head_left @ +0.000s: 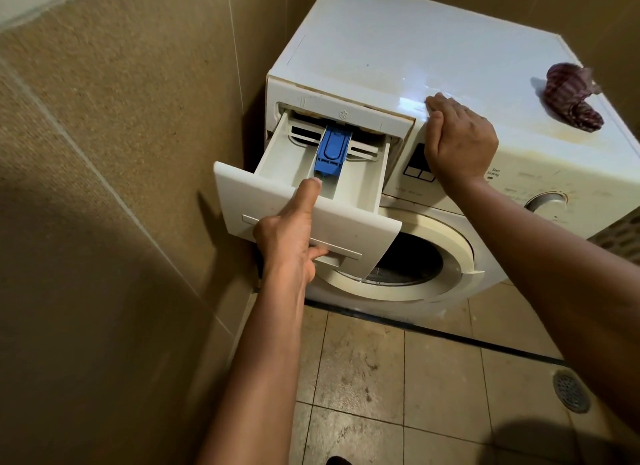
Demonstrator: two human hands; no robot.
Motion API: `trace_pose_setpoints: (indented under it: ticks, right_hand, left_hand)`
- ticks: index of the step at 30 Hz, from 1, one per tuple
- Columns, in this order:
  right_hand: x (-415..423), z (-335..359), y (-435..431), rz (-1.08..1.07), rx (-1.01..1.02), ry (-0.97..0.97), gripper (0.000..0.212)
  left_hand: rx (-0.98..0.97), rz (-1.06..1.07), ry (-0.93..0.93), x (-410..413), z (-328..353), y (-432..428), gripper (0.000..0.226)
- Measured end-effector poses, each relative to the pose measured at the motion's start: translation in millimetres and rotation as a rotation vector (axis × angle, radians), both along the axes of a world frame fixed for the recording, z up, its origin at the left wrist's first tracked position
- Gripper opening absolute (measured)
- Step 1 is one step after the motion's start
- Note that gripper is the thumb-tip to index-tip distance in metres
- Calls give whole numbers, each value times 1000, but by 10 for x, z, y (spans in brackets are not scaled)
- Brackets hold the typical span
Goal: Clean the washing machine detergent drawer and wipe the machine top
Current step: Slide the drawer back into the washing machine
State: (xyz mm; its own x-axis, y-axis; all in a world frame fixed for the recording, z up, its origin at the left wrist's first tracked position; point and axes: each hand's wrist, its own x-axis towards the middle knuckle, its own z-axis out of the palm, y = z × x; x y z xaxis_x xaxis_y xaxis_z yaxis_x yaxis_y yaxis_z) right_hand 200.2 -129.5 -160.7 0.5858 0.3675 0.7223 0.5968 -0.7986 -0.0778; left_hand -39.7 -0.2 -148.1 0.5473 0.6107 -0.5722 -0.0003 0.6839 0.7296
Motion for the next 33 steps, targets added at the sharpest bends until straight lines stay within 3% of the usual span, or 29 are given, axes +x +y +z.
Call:
trace_pose_setpoints:
  ticks: [14,25,33]
  right_hand:
    - [65,-53,-6,-33,-7,-11,40]
    - [82,-55,-9,-40,-21,12,41]
    - [101,-93,-6,-49,-30,-19,41]
  left_hand:
    - [9,-26,5,71,-26,48,33]
    - [6,-65,31,83,10,25,53]
    - [5,-43,65,122,-55,42,44]
